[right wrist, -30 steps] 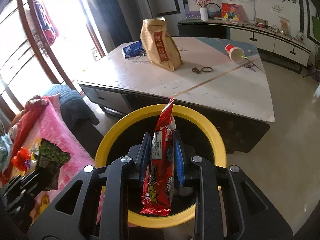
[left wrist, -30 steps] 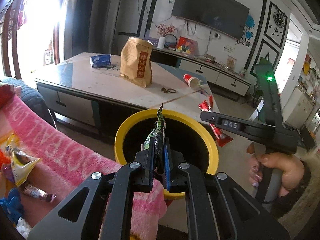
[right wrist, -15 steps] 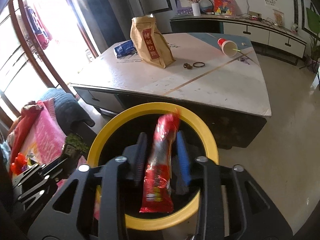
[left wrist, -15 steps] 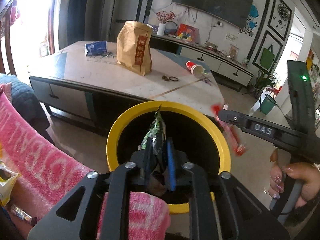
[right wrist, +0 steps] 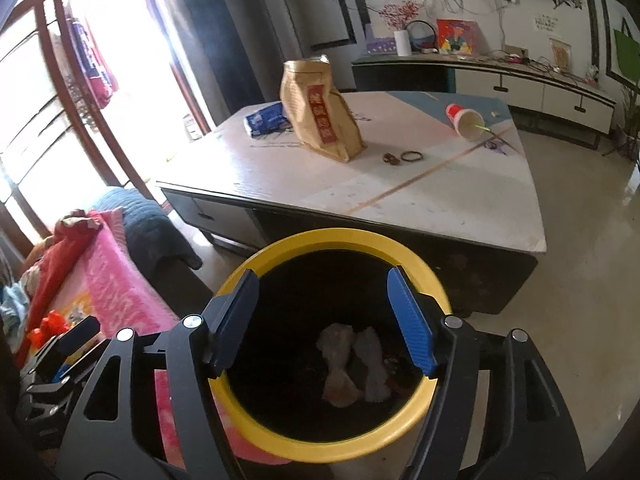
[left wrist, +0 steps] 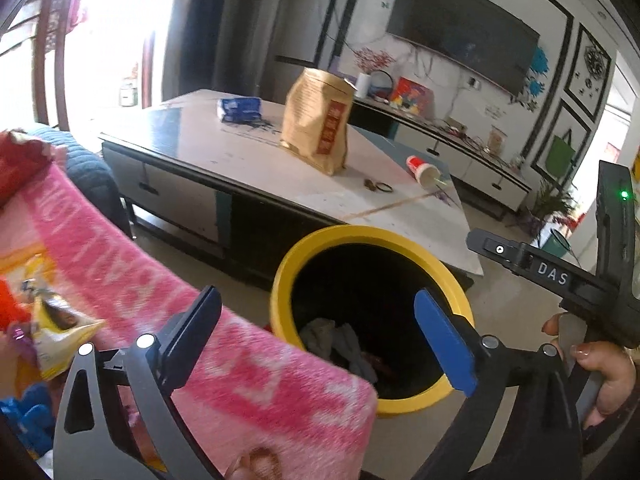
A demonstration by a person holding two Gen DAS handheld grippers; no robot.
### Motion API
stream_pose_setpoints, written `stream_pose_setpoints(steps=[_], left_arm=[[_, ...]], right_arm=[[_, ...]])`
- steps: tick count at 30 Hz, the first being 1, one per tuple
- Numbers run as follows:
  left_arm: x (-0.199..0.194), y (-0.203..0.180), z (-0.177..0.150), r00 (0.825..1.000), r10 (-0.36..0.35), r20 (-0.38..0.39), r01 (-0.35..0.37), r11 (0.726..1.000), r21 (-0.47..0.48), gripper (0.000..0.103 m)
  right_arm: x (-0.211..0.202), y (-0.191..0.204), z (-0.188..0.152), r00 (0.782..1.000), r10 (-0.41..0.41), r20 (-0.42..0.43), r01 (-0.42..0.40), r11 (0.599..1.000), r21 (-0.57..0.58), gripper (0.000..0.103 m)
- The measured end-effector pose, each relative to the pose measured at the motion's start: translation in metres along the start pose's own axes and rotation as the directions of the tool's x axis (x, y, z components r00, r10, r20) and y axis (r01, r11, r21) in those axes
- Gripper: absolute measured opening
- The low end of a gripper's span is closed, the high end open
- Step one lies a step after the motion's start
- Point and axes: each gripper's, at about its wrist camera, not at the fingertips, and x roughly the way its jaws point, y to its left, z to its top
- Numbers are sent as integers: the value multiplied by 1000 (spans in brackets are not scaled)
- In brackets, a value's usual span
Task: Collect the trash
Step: 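Move both tools back toward the red plastic bag and mesh sleeve on the blanket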
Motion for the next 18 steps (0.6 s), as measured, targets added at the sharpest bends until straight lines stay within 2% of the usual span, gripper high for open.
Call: stream_pose_setpoints(steps=[2,8,18], left_arm=[[-10,7,-1,1000,25,17,-25,1000,-12,96],[-37,31,-6,994,95,55,-92,994,-53,96],[-79,62,-13,977,179,116,-165,979,-118,96]], right_arm=[[-5,9,-1,1000,15,13,-14,1000,-18,65],[-14,36,-8,997,70,22,-68,995,-70,69],[-24,71,-21,989,150,9,-148,981,-126,69]])
